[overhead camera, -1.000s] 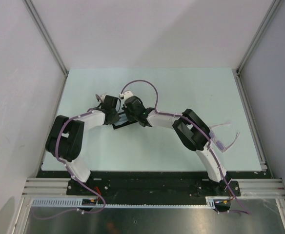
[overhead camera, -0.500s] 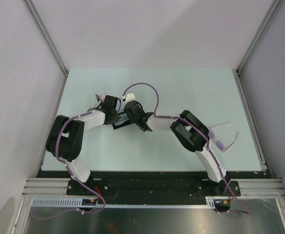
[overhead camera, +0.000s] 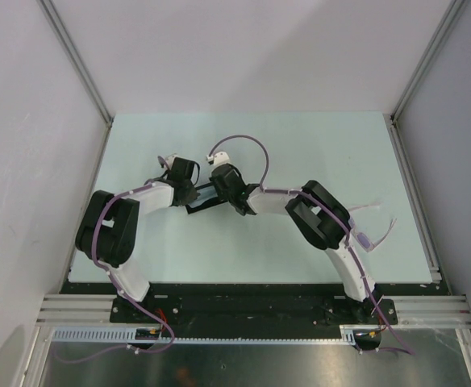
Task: Organize the sunglasses
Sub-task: Smooth out the folded cleaning cloth near the sunglasses case.
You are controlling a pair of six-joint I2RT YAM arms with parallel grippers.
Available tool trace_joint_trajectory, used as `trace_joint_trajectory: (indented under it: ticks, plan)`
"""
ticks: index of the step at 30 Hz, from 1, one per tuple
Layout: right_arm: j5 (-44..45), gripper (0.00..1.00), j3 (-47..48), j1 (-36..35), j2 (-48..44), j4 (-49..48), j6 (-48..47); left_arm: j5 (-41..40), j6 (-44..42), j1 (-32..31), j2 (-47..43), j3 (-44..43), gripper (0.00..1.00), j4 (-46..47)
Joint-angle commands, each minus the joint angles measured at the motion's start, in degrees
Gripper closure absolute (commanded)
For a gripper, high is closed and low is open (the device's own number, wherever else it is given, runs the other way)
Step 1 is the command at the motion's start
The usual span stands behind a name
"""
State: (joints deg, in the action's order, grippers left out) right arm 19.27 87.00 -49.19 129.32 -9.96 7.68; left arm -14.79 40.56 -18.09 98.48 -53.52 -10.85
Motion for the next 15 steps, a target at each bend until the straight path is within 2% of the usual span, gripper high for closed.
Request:
trace_joint_trajectory:
  ticks: [1, 15]
  plan:
    - [-1.2, 1.00, -0.6, 0.6, -4.2, 1.3, 0.9, -0.9, 1.1, 0.4, -1.1, 0.6, 0.85, -0.3]
    - [-5.8, 1.00, -0.8, 0.1, -6.4, 2.1, 1.2, -0.7, 0.3, 0.4, -4.9, 0.4, 0.87, -0.3]
